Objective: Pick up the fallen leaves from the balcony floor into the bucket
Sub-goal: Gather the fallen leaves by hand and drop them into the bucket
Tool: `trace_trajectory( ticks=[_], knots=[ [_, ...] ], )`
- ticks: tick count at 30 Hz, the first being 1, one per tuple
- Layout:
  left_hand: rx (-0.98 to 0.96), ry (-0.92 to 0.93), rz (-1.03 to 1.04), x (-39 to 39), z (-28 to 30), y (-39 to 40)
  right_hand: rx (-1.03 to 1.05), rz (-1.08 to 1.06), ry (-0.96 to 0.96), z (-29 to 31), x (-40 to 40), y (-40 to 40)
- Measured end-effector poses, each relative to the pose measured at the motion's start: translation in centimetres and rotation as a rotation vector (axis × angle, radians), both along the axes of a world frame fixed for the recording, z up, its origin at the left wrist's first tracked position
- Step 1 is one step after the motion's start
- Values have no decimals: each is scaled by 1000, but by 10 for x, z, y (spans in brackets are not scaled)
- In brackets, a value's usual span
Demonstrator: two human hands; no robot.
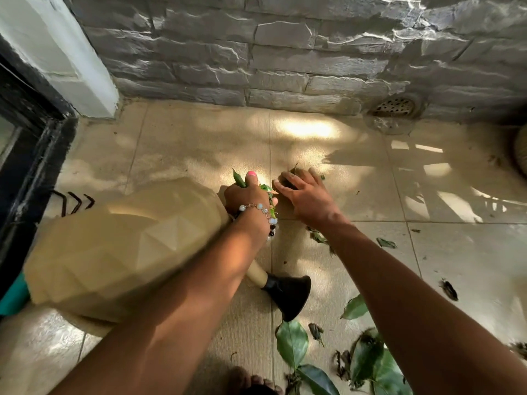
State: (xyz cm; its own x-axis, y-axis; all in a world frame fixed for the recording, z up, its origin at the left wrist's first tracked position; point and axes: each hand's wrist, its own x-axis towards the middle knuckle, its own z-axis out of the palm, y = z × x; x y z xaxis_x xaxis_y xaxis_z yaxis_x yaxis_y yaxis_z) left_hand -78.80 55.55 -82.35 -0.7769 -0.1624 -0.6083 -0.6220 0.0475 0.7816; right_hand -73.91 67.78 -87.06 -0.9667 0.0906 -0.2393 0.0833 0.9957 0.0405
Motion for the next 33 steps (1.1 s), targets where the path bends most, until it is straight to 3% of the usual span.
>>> trace_trajectory(
  ticks=[3, 10, 15, 21, 24, 27, 29, 33],
  knots=[
    [-23, -45, -72, 8, 0, -1, 52, -8, -74, 4, 2, 21],
    [-1, -67, -91, 16, -5, 2, -222, -190, -126, 9, 34, 36],
    [46, -106, -94, 25, 0, -1, -169, -216, 25, 13, 68, 14],
    [90, -163, -251, 49, -2, -6, -314, -369, 184, 11, 99, -7],
    [20, -135, -321, 62, 13, -16, -299, -287, 43, 13, 105, -19],
    [51, -114, -352, 74, 21, -23, -160, -177, -88, 10, 124, -26],
    [116, -119, -361, 80, 21, -24, -173, -182, -164, 11, 138, -26],
    [186, -150, -320, 81, -13, -18, -209, -188, -252, 22, 160, -32]
  ],
)
